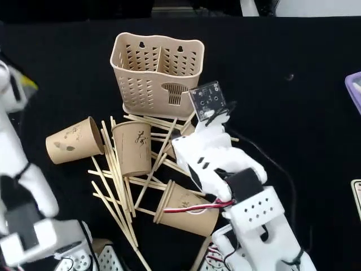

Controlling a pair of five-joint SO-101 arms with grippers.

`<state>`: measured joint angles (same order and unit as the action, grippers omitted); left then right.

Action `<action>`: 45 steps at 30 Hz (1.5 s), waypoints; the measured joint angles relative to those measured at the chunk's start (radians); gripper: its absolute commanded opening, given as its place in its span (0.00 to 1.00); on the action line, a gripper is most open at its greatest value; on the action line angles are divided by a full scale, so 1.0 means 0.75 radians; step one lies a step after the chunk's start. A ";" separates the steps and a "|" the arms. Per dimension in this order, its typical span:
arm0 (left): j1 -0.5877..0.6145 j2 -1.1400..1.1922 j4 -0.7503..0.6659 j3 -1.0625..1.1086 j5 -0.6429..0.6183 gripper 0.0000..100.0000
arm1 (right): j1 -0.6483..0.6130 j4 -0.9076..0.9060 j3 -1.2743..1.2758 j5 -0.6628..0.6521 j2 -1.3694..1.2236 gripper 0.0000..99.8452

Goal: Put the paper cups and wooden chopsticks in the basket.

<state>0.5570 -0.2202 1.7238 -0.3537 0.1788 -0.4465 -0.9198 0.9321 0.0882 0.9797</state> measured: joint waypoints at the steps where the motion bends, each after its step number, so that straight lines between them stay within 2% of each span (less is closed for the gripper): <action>1: 0.000 -0.065 -0.037 0.137 0.000 0.24 | -0.002 0.016 0.000 0.041 -0.012 0.22; 5: 0.000 -0.333 -0.291 0.679 0.000 0.24 | -0.006 0.076 0.000 0.172 -0.063 0.22; 11: 0.000 -0.749 -0.765 1.442 -0.061 0.25 | -0.006 0.094 0.000 0.233 -0.180 0.22; 15: 0.000 -1.000 -0.869 1.761 -0.096 0.25 | -0.006 0.147 0.000 0.237 -0.274 0.22; 20: -0.002 -1.191 -0.884 1.911 -0.147 0.25 | -0.004 0.205 0.000 0.237 -0.399 0.22; 30: -0.002 -1.236 -0.896 1.972 -0.155 0.24 | 0.102 0.207 -0.002 0.237 -0.536 0.22; 33: -0.002 -1.236 -0.896 1.972 -0.155 0.24 | 0.190 0.102 -0.002 0.237 -0.536 0.22; 42: -0.002 -1.236 -0.896 1.972 -0.155 0.24 | 0.362 -0.260 -0.223 -0.018 -0.536 0.21; 45: -0.002 -1.236 -0.896 1.972 -0.155 0.24 | 0.417 -0.319 -0.254 -0.094 -0.536 0.09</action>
<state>0.5554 -1.1469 1.0518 1.1254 0.0621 -0.1335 -1.1592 0.7419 0.0176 0.5777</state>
